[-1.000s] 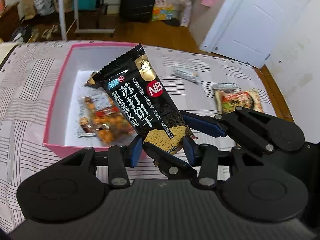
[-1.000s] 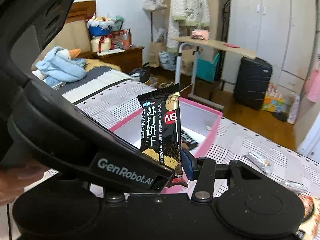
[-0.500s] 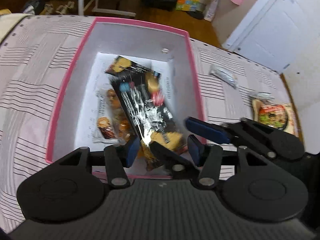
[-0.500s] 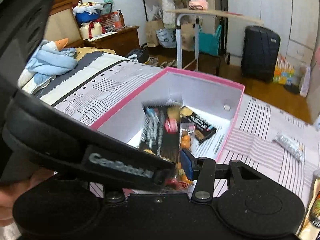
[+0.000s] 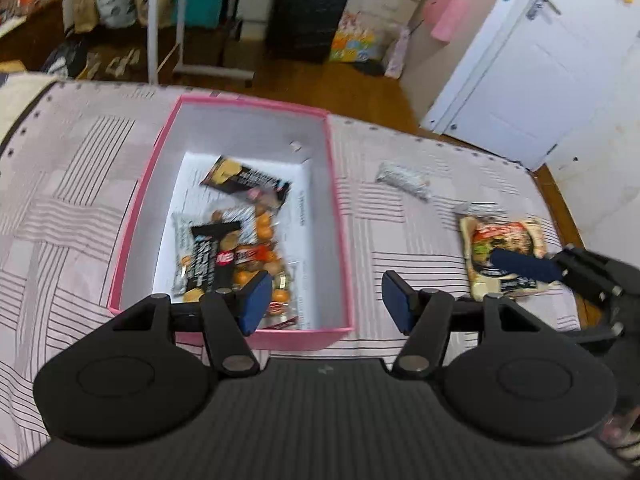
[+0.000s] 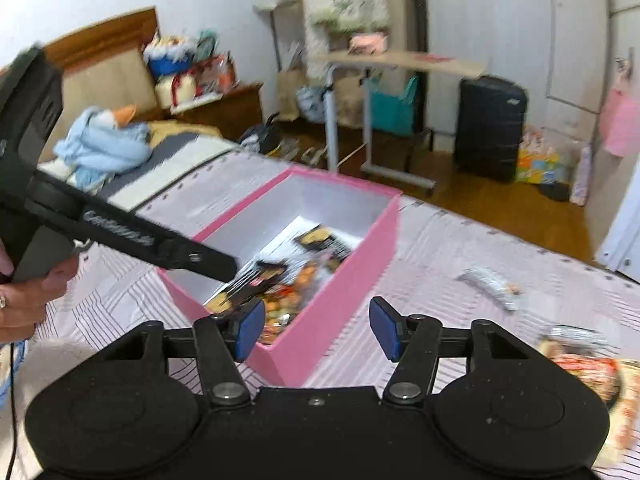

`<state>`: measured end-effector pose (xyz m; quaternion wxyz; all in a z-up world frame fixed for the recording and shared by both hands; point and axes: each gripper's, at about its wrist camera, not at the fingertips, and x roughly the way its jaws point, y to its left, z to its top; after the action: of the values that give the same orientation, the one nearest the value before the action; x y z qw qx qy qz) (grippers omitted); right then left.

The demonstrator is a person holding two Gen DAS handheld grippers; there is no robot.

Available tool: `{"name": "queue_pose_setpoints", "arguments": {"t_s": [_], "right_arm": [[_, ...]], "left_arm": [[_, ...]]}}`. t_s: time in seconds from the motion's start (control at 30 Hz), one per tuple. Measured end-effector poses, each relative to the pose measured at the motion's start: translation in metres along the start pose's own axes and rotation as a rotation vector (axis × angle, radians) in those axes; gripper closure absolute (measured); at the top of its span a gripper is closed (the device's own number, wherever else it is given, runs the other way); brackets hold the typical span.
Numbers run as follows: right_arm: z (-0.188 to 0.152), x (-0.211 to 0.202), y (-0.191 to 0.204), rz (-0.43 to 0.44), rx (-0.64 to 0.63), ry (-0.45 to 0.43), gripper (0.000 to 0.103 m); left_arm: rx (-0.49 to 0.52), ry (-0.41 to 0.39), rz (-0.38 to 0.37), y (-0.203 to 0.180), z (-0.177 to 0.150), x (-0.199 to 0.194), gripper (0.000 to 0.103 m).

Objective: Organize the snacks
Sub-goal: 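Move both grippers to the red-and-cream instant noodle bag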

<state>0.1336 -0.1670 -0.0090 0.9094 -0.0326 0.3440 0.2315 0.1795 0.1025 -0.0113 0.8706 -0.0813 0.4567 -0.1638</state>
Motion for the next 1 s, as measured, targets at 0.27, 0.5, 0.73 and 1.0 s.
{"name": "queue_pose_setpoints", "arguments": {"t_s": [0.27,0.5,0.73,1.0], "right_arm": [[-0.004,-0.082,-0.046,-0.092,0.031,-0.028,0.033],[-0.023,-0.096,-0.085,-0.194,0.026,-0.010,0.026],[-0.044,-0.072,-0.159,-0.264,0.219,0.027,0.026],[-0.087,-0.022,-0.218,-0.336,0.335,0.024,0.026]], "left_arm": [[0.074,-0.016,-0.073,-0.058,0.000,-0.027,0.042],[0.119,-0.002,-0.147,-0.117,-0.003,0.001,0.041],[0.123,0.012,-0.148,-0.157,-0.004,0.059,0.040],[0.059,0.026,-0.178,-0.171,-0.004,0.135,0.040]]}}
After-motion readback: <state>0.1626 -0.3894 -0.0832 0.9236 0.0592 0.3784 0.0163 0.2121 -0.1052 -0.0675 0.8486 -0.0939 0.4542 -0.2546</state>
